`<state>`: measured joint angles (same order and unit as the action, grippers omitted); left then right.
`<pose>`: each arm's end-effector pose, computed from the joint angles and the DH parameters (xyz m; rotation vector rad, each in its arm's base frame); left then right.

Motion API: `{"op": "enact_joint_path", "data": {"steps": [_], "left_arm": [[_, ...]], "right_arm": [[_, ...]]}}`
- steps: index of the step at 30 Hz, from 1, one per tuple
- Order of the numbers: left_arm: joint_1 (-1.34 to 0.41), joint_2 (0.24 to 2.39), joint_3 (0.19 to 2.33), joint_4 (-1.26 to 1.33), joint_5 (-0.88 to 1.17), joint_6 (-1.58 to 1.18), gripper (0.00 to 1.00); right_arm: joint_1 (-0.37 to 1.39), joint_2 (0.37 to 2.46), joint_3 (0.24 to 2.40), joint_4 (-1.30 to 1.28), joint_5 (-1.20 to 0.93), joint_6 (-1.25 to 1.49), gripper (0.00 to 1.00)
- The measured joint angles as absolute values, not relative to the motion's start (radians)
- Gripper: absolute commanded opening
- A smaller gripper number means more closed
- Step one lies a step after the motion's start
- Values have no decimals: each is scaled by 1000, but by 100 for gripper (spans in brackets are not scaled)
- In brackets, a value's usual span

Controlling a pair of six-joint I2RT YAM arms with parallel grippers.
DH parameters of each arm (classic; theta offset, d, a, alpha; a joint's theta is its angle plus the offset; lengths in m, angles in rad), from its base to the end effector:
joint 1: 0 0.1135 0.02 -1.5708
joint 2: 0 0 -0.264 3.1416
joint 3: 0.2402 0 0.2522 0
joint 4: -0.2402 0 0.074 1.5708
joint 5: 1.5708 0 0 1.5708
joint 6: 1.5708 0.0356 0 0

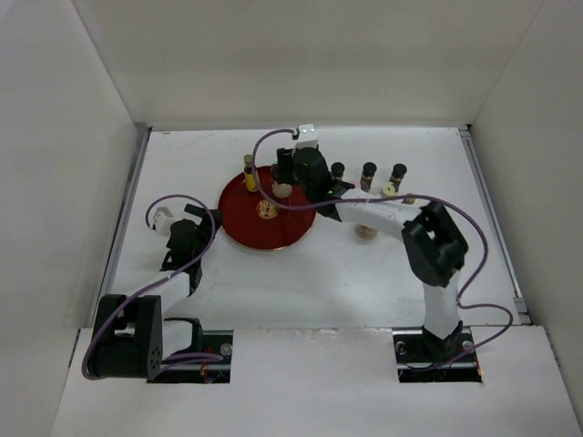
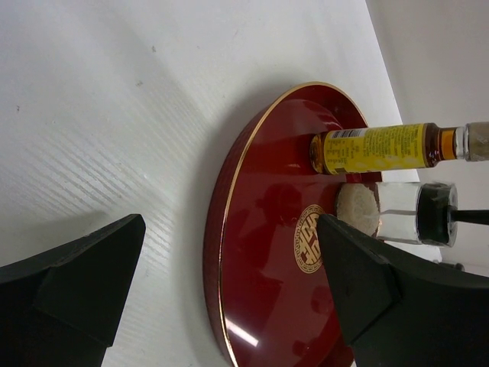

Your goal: Organize the condiment bottles

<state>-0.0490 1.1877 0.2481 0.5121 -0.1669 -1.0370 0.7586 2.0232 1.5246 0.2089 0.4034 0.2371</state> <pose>0.2136 -0.0046 0.1508 -1.0580 1.7345 -0.5291 0.3591 0.3211 0.2560 -0.2020 1.8377 0.3222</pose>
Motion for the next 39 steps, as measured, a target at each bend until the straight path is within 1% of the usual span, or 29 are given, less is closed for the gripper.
{"op": "enact_joint_path", "data": {"steps": [2,4,5,6,8,10,12,14,15,21,23,26,29,31,37,39], "left_arm": [[-49,1187,248,513,-166,-1037,100],[-49,1185,248,513,-166,-1037,100],[-49,1182,248,513,-166,-1037,100],[-49,1180,248,513,-167,-1037,100],[-49,1175,248,513,-166,-1037,100],[-49,1172,248,513,-165,-1037,100],[-51,1169,248,513,-167,-1037,100],[-53,1165,248,513,-168,-1037,100],[-53,1164,248,513,-167,-1037,100],[-53,1153,248,513,-169,-1037,100],[-54,1154,248,513,-169,-1037,100],[-57,1154,248,513,-170,-1037,100],[-60,1154,248,513,-171,-1037,100],[-62,1156,248,513,-171,-1037,100],[-62,1159,248,513,-171,-1037,100],[-62,1161,248,513,-170,-1037,100]], "right_arm": [[760,1899,1418,222,410,237,51],[760,1742,1296,247,425,242,31],[761,1650,1232,257,440,249,25],[760,1567,1178,268,456,257,22],[752,1401,1070,287,493,279,22],[729,1264,978,284,532,301,26],[692,1178,915,245,571,324,39],[655,1143,872,181,605,345,52],[644,1139,850,146,618,355,55],[628,1148,730,-18,641,398,63],[614,1162,725,-35,642,402,62],[600,1190,725,-37,642,408,56],[596,1225,726,-37,639,411,53],[596,1246,727,-36,635,413,52],[582,1299,762,-35,633,416,40],[574,1322,780,-23,633,416,33]]}}
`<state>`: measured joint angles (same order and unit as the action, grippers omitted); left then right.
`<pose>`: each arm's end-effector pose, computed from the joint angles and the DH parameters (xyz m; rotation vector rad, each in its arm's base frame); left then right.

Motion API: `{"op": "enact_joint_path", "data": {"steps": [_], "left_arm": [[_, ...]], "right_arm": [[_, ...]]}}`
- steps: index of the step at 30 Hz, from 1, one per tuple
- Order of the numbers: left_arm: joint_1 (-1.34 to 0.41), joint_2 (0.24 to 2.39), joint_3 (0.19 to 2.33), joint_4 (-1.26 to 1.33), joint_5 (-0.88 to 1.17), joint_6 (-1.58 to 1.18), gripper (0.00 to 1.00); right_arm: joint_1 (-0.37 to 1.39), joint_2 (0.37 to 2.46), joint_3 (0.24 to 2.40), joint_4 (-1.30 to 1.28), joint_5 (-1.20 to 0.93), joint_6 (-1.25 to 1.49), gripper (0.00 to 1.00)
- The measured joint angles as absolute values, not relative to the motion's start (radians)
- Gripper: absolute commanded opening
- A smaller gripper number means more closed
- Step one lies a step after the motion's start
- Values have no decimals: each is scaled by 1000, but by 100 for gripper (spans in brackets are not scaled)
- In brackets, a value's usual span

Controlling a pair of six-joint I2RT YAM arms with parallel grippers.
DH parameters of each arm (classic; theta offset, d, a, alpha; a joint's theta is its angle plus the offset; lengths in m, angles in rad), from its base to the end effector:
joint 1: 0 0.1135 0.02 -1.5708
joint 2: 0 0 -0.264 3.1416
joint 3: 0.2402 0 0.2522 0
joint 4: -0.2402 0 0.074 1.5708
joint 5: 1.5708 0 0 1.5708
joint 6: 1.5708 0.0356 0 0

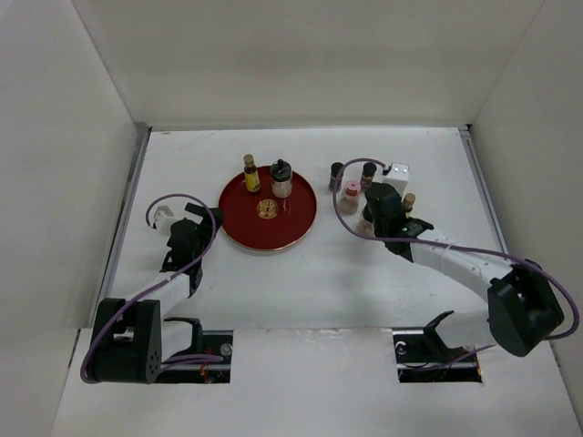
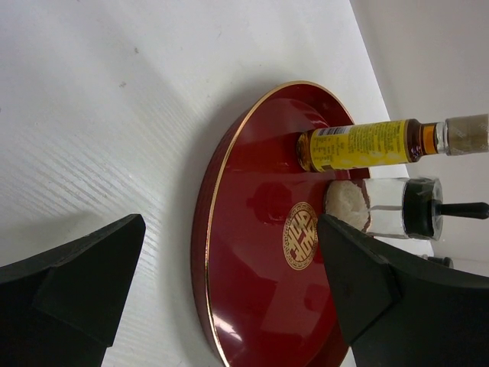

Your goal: Organize the condiment bottles

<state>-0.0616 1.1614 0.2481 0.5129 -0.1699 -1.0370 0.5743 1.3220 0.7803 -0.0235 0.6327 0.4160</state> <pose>0.2125 -0.0071 0.1559 -1.0385 1.7167 -0.5475 0.2487 0.1358 0.2395 0.1994 2.0079 -0.0531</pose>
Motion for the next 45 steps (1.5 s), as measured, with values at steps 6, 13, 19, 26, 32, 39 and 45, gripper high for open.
{"op": "enact_joint_path", "data": {"steps": [6,13,19,26,32,39,45], "left_arm": [[-61,1161,248,513,-169,-1037,100],[-61,1168,248,514,-169,-1037,100],[-54,1163,248,513,-172,-1037,100],[1,1124,231,513,-173,-1051,100],[21,1129,222,512,-165,-1074,100],[25,1139,222,512,-150,-1087,100],[25,1149,222,512,-146,-1090,100]], "right_arm": [[572,1340,793,-11,655,412,20],[682,1214,817,-46,724,352,19],[803,1310,1008,13,692,328,18],[905,1682,1287,97,586,301,17],[948,1965,1547,104,477,277,17],[950,2160,1766,97,413,255,18],[952,2247,1839,96,397,250,23]]}}
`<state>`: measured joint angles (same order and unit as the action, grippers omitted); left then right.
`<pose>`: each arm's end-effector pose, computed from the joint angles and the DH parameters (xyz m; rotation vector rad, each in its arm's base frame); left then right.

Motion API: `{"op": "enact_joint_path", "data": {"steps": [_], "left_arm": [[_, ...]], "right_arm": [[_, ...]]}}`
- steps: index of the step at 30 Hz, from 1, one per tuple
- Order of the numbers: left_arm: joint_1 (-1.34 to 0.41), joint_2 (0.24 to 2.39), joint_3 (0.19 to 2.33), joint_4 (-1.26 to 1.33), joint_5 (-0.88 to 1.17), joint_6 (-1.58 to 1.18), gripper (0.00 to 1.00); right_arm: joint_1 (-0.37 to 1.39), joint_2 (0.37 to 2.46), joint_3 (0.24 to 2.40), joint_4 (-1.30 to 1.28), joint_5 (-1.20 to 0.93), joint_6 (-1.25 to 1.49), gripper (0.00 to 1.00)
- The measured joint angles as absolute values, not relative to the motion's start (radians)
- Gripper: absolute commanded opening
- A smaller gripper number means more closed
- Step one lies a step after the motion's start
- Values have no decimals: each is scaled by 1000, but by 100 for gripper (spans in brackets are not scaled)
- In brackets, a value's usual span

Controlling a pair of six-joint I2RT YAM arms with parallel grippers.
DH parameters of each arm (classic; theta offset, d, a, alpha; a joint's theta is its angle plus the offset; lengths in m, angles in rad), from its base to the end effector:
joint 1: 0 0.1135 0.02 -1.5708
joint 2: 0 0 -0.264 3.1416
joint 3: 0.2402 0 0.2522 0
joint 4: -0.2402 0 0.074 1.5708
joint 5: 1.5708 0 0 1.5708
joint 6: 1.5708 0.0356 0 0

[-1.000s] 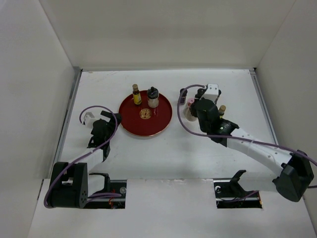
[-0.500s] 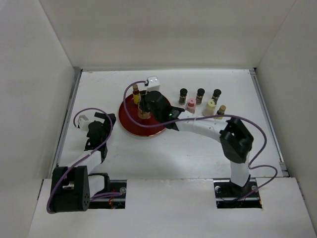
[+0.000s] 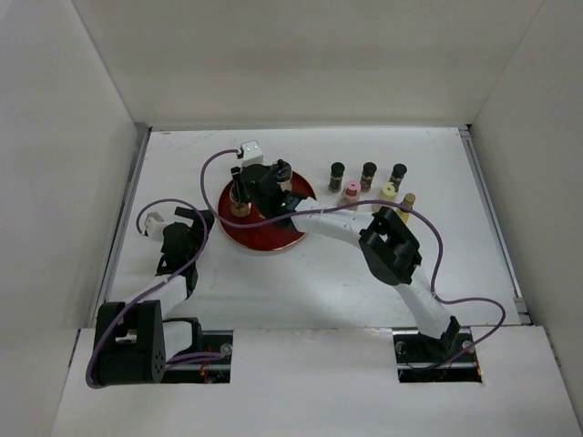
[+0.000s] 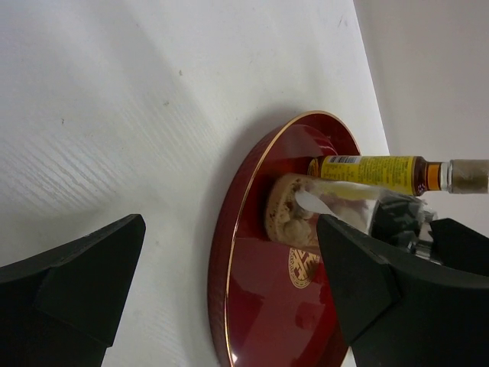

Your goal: Organize the condiment bottles

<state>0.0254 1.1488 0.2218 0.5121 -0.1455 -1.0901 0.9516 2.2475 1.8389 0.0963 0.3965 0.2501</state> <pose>0.2067 0.0104 0.1504 -1.1506 1.6630 -0.5419 0.3221 0.4282 0.2442 -0.3844 1.8438 0.4582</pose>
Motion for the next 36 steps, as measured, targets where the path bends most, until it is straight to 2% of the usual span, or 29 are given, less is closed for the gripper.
{"op": "enact_joint_path", "data": {"steps": [8,13,17,19,20,23,24,25,28,30,32,34,36], "left_arm": [[25,1168,222,521,-140,-1090,100],[26,1169,222,522,-131,-1091,100],[27,1169,222,522,-129,-1090,100],[30,1168,222,522,-125,-1090,100],[31,1166,222,522,-124,-1090,100],[32,1153,222,522,-124,-1090,100],[32,1151,222,524,-123,-1090,100],[32,1151,222,525,-123,-1090,100],[26,1151,222,525,-125,-1090,100],[18,1151,222,525,-128,-1090,100],[12,1152,222,526,-129,-1090,100],[9,1152,222,526,-129,-1090,100],[5,1151,222,526,-132,-1090,100]], "right_arm": [[960,2267,1858,107,393,255,57],[973,2244,1818,135,387,256,67],[978,2119,1676,151,382,258,69],[978,2012,1574,175,384,258,67],[978,1942,1511,199,384,259,63],[969,1695,1303,278,406,258,32],[960,1612,1235,304,419,258,25],[944,1514,1157,327,439,260,21],[844,1257,962,355,537,267,21],[741,1126,866,339,627,282,28],[641,1046,803,296,702,305,41],[563,1007,759,236,755,336,54],[500,1005,733,170,773,365,61]]}}
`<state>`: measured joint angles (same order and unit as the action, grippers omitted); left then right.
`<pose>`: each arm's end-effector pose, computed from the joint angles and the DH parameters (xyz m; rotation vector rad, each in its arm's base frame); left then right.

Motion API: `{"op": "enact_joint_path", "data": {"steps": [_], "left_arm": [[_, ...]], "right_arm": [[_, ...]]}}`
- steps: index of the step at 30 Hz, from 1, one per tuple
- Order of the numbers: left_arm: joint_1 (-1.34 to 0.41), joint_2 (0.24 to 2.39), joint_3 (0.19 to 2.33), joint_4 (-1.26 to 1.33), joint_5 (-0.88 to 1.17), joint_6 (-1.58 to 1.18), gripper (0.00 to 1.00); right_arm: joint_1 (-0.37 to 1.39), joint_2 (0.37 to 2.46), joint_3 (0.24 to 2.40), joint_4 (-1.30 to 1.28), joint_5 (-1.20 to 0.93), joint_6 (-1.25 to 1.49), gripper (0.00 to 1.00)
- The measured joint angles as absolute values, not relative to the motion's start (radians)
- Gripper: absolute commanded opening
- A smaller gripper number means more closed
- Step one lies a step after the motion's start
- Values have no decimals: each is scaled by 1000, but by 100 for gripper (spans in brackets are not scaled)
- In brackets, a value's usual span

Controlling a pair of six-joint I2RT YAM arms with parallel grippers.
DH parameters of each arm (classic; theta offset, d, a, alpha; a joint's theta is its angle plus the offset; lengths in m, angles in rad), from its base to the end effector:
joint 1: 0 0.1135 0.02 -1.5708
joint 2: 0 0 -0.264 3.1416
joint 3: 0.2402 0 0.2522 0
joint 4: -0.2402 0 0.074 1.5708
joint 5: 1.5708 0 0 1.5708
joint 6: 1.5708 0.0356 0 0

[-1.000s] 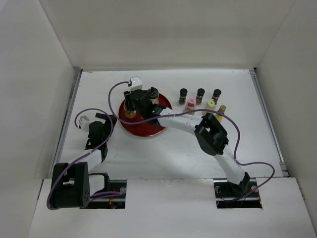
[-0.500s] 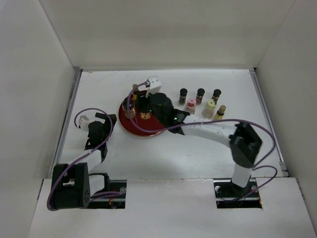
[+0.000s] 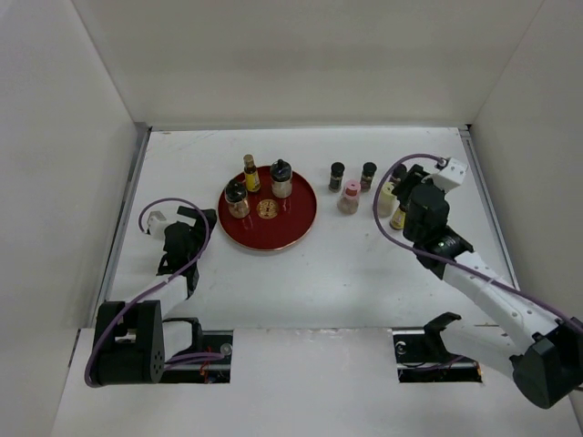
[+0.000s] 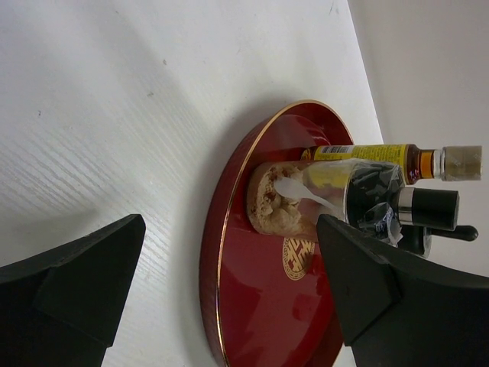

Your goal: Organize the condiment bottles

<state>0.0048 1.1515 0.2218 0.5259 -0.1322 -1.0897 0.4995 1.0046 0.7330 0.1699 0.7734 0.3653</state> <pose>0.2076 0.0057 0.1513 -1.1234 1.6745 -0.5723 0.2133 0.0881 0.3183 0.4626 1.5771 0.0135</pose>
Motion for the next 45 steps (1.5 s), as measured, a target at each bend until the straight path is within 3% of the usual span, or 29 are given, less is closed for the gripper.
{"op": "enact_joint_path", "data": {"steps": [7,14,19,22,25,37,45], "left_arm": [[-10,1151,222,526,-137,-1089,100],[-16,1151,222,527,-138,-1089,100],[-16,1154,222,527,-137,-1089,100],[-16,1154,222,528,-138,-1089,100],[-16,1155,222,528,-138,-1089,100],[-22,1171,222,529,-141,-1089,100],[-20,1171,222,528,-147,-1089,100]], "right_arm": [[379,1145,727,35,698,447,62],[345,1239,730,5,651,488,57],[330,1285,740,7,637,501,42],[326,1304,752,4,642,503,28],[323,1301,754,-1,653,508,23],[471,1069,769,-104,767,452,19],[635,1139,911,-147,707,445,19]]}}
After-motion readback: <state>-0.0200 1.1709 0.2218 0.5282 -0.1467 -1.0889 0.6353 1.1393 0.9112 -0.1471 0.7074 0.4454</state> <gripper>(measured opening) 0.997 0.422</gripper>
